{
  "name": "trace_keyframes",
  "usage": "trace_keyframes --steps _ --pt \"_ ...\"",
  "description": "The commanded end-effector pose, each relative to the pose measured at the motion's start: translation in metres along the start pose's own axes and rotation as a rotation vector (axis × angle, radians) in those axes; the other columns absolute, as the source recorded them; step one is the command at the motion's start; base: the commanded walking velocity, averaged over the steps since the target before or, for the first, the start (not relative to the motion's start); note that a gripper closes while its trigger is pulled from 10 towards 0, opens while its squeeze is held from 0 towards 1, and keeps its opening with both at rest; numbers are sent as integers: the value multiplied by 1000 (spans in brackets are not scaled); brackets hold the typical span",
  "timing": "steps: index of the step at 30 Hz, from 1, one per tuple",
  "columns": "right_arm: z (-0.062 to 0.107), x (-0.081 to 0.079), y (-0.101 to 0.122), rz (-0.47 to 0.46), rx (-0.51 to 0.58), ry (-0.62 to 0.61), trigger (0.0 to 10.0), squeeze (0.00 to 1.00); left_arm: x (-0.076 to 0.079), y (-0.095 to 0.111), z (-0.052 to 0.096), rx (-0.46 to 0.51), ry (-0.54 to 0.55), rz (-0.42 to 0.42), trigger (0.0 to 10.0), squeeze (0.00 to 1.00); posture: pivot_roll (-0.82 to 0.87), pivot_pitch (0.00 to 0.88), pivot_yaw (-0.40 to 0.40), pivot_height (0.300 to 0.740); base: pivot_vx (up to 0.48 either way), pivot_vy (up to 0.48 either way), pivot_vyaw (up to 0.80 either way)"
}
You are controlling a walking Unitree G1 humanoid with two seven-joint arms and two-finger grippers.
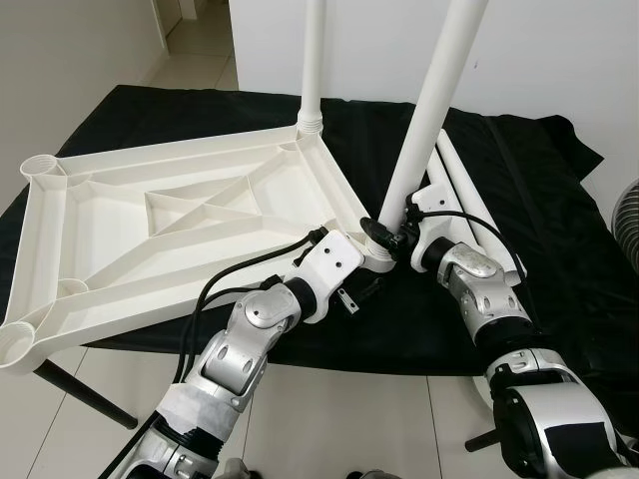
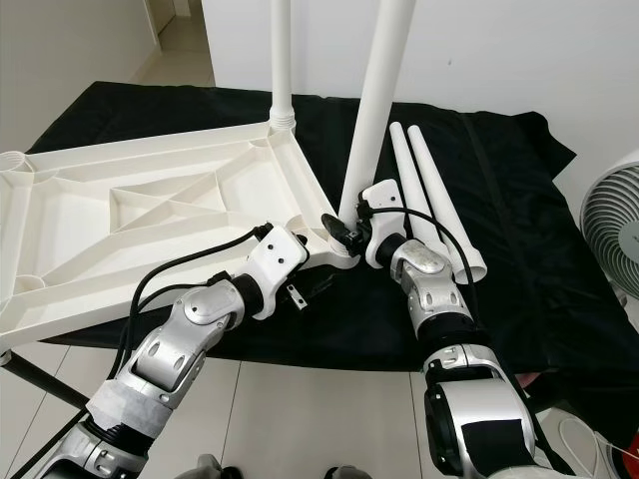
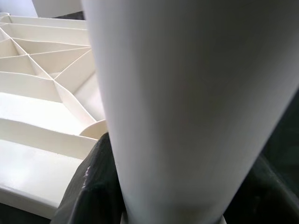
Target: Building children table
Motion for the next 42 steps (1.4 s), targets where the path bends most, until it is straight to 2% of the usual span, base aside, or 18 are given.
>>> trace_keyframes --steps 1,2,3,4,5,7,10,13,15,16,19,21,23,25,29,33,42 --pt "3 -5 -12 -31 -30 10 0 0 3 -4 0 -17 1 2 10000 0 -94 58 5 740 0 0 0" --pt "3 -5 -12 -31 -30 10 0 0 3 -4 0 -17 1 2 10000 0 -94 58 5 740 0 0 0" --pt "3 -5 -12 -38 -25 -8 1059 0 3 -3 0 -17 0 2 10000 0 -94 58 5 740 0 0 0" --pt "3 -5 -12 -38 -25 -8 1059 0 3 -3 0 -17 0 2 10000 0 -94 58 5 740 0 0 0" --pt "2 -5 -12 -60 -15 -23 10000 0 4 -3 0 -16 -1 2 10000 0 -95 58 1 740 0 0 0" --pt "1 -6 -11 -69 -7 -49 10000 0 4 -3 0 -15 -1 3 10000 0 -95 58 1 740 0 0 0" --pt "-1 -8 -8 -83 4 -165 10000 0 5 -3 0 -13 -2 5 10000 0 -99 57 -4 740 0 0 0" --pt "-1 -7 -8 -92 2 -216 10000 0 5 -3 0 -13 -3 6 10000 0 -99 57 -4 740 0 0 0" --pt "0 -6 -8 -127 -10 -312 10000 0 6 -4 0 -14 -5 6 10000 0 -102 56 -7 740 0 0 0" --pt "0 -6 -8 -127 -10 -312 10000 0 6 -4 0 -14 -5 6 10000 0 -102 56 -7 740 0 0 0" --pt "5 -2 -9 -99 -55 -508 10000 0 7 -4 0 -14 -7 7 10000 0 -105 51 -10 740 0 0 0" --pt "6 -2 -9 -99 -64 -540 10000 0 7 -4 0 -14 -7 7 10000 0 -105 51 -10 740 0 0 0" --pt "11 -3 -9 -65 -84 -632 10000 0 8 -4 -1 -13 -9 6 10000 0 -105 46 -11 740 0 0 0" --pt "17 -11 -10 -85 -103 -726 10000 0 8 -4 -1 -11 -10 6 10000 0 -103 40 -15 740 0 0 0" --pt "24 -21 -4 -92 -92 -794 10000 0 9 -4 -1 -12 -9 6 10000 0 -100 36 -17 740 0 0 0" --pt "25 -19 -4 -114 -93 -799 10000 0 8 -5 0 -12 -9 7 10000 0 -100 36 -17 740 0 0 0" --pt "43 -21 -3 -146 -103 -826 10000 0 7 -5 2 -14 -3 5 10000 0 -97 40 -17 740 0 0 0"
Point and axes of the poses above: a point about 5 cm out from each wrist's last joint towards the gripper, its own z axis pointing back from the gripper into the wrist, its own y axis along the axis of the wrist's last joint, x = y × z, the point moved 4 cm from there along -z, pointing out of the wrist towards the gripper, and after that the axes turned 8 degrees about z, right-handed, at the moved point
